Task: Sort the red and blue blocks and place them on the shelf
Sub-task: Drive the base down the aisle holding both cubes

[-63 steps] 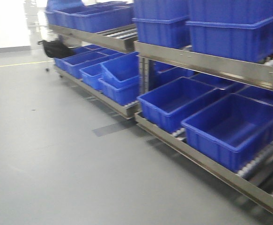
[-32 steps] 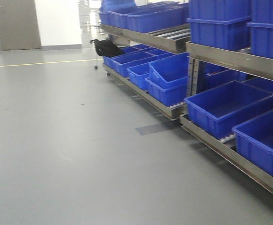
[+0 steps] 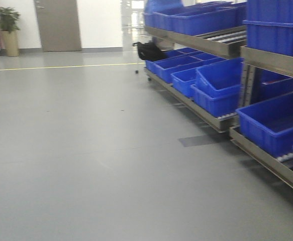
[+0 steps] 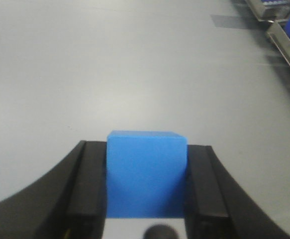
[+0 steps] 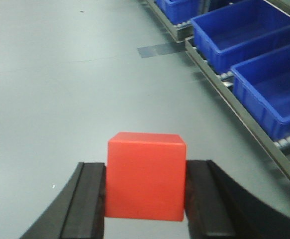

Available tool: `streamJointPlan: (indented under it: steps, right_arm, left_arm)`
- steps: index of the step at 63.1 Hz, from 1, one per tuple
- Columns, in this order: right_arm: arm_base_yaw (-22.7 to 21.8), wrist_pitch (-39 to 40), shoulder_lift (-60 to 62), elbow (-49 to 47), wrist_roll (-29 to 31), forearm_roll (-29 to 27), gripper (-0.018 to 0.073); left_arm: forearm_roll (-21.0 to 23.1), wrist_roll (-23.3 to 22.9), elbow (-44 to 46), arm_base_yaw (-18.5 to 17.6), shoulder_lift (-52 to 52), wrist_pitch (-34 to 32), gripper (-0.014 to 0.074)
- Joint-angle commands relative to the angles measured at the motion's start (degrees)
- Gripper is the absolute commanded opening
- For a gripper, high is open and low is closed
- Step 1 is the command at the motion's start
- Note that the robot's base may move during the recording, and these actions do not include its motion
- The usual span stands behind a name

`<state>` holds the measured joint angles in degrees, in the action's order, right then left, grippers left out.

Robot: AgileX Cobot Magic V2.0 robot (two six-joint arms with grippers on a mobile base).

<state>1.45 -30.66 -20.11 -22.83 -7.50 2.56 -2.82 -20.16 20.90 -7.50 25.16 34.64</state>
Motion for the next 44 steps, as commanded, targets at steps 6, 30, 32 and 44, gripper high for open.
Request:
streamJointPlan:
  steps: [6, 30, 32, 44]
  right_arm:
    - [-0.3, 4.6, -0.3, -1.7, 0.1, 0.7, 0.0060]
    - [-0.3, 4.6, -0.3, -1.7, 0.1, 0.7, 0.0060]
    - [-0.3, 4.6, -0.3, -1.7, 0.1, 0.7, 0.0060]
    - [-0.3, 4.6, -0.3, -1.7, 0.1, 0.7, 0.0060]
  left_arm:
    - [-0.1, -0.4, 1.8, 0.0, 0.2, -4.6, 0.0125]
    - [-0.1, -0.4, 1.8, 0.0, 0.2, -4.6, 0.0125]
    - [-0.1, -0.4, 1.8, 0.0, 0.2, -4.6, 0.0125]
    - [-0.1, -0.4, 1.8, 0.0, 0.2, -4.6, 0.0125]
